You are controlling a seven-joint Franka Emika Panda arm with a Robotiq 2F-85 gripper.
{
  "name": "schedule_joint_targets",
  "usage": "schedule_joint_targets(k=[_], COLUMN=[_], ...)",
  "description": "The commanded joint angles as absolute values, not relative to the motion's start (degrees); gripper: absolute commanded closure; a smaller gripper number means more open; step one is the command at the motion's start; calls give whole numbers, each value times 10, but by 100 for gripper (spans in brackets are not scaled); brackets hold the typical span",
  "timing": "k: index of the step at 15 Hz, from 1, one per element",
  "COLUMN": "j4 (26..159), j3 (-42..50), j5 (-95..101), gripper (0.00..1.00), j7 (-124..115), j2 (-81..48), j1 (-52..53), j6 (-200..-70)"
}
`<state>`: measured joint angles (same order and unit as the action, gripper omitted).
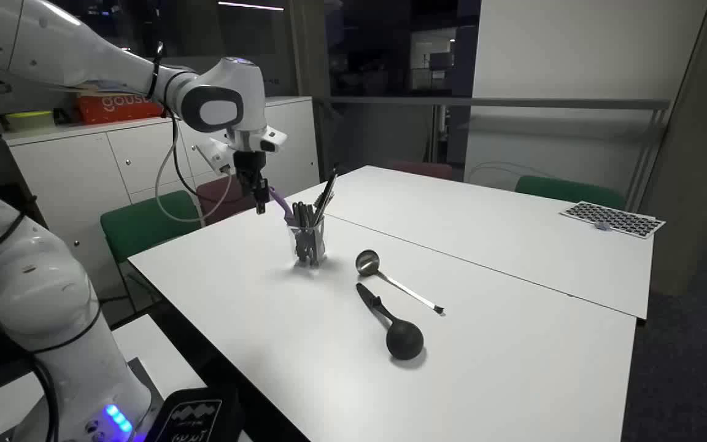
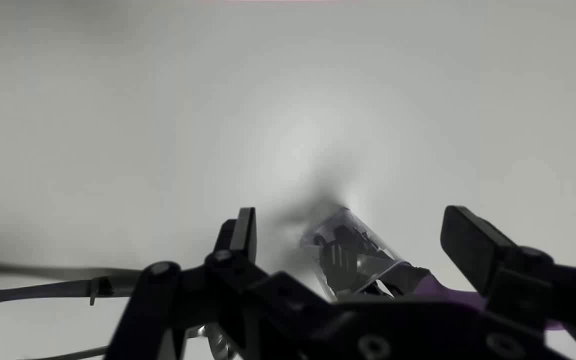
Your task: Pick up the spoon and put it in the cup
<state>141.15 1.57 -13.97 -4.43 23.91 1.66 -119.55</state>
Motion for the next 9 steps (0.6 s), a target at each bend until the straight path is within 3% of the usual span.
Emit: schedule_joint_targets(k=[1,9], j4=[1410,1398], j3=[12,0], j5=[-141,-148], gripper=[0,0], j7=[-43,-157], j2=[239,209], j1=[12,-11], j6=[-1194,-1241])
